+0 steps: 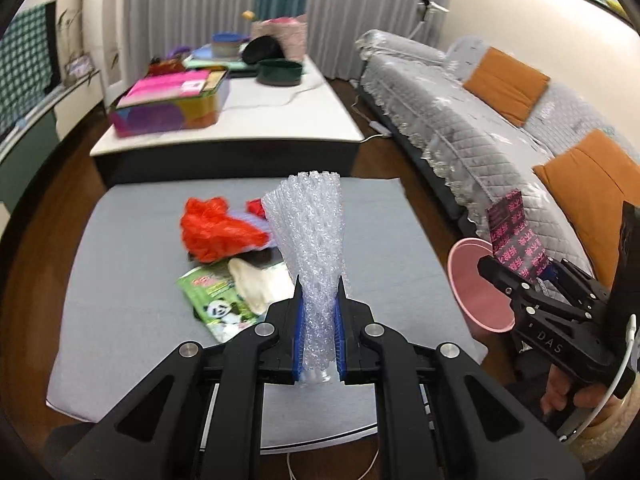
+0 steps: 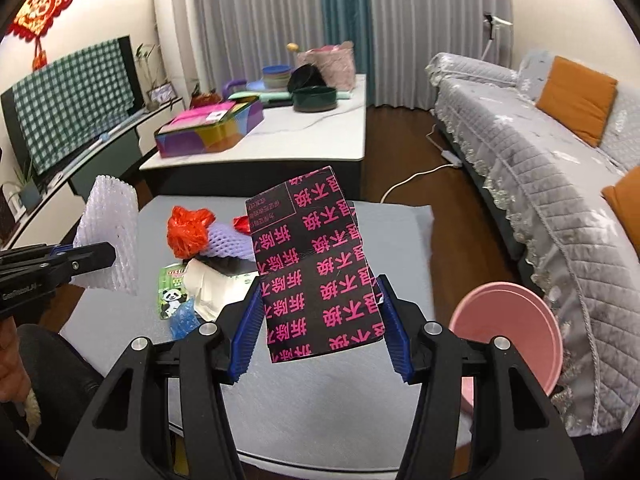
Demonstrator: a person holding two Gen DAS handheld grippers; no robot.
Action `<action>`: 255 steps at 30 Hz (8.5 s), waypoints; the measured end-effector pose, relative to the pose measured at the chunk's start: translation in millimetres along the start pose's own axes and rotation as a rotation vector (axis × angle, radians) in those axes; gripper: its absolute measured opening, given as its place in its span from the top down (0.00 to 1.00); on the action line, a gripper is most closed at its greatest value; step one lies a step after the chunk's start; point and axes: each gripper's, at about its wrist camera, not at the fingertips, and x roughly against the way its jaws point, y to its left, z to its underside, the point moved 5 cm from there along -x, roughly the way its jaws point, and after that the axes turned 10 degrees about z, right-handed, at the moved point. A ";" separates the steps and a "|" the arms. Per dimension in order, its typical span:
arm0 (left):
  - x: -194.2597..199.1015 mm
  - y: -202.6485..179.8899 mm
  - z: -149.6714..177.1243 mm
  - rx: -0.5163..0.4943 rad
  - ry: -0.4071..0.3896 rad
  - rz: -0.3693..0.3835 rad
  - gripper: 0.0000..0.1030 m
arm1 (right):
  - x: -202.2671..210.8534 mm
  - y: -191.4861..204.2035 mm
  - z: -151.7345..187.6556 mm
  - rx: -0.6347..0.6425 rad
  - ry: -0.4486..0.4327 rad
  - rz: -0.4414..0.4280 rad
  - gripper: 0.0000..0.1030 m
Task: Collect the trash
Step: 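Carry both items to the pink wastebasket and open both tools to drop them, then move both tools back over the trash pile on the table, then grasp the clear straws with the right tool while the left tool grasps the blue bag, then carry straws and blue bag over the pink wastebasket and open both tools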
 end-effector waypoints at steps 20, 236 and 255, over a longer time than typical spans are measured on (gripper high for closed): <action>-155.1 -188.8 -49.1 -0.279 0.186 0.181 0.88 | -40.0 -206.9 6.0 -0.333 0.019 0.275 0.46; -264.4 -271.6 -7.9 -0.347 0.377 0.179 0.98 | -76.6 -251.6 61.4 -0.395 0.192 0.266 0.93; -329.1 -282.3 0.4 -0.355 0.458 0.108 0.17 | -120.8 -299.0 78.9 -0.506 0.325 0.263 0.69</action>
